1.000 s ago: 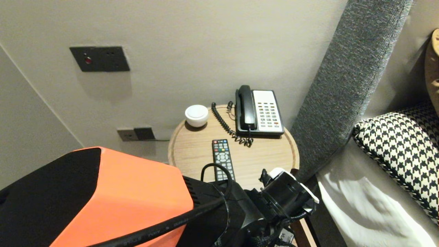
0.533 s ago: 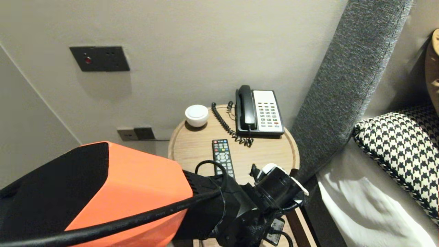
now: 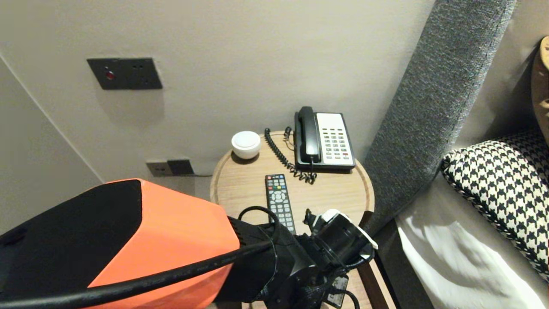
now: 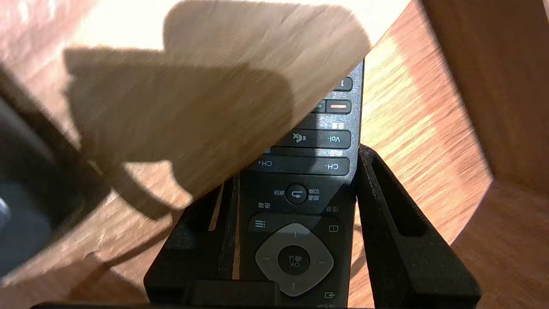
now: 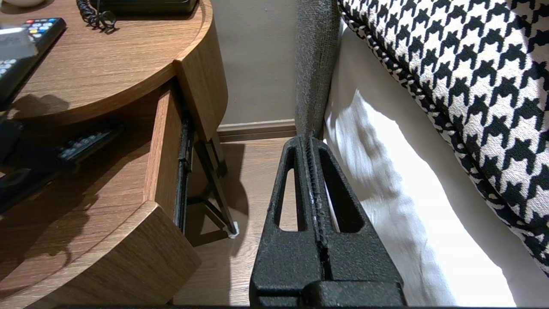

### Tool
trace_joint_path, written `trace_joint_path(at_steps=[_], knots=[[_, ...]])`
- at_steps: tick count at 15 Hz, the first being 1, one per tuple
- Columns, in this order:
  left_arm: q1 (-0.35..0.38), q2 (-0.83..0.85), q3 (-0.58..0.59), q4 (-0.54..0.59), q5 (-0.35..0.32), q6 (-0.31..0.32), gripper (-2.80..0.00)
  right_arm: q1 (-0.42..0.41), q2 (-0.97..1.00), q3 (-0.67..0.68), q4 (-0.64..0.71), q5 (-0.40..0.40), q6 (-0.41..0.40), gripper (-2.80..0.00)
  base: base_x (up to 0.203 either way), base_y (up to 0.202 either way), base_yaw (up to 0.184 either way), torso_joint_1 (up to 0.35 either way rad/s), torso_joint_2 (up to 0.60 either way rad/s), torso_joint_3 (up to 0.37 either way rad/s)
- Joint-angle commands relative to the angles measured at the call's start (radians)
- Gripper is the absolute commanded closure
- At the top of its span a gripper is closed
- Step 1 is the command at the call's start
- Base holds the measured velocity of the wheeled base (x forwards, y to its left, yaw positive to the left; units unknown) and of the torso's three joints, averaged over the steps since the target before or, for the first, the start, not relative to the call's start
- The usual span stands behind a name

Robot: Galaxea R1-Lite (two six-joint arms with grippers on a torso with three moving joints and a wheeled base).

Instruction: Put the remote controls on the table in the drawer one by one

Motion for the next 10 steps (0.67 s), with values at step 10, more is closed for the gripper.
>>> trace_joint_path(at_steps=[10], knots=[[0.061,-0.035,0.134,-0.084,0.108,-0.049,0.00,-0.001,0.001,0.040,-0.001,0.000,0.000,0.00,0.000,0.000,0.000,0.000,0.00,0.000]])
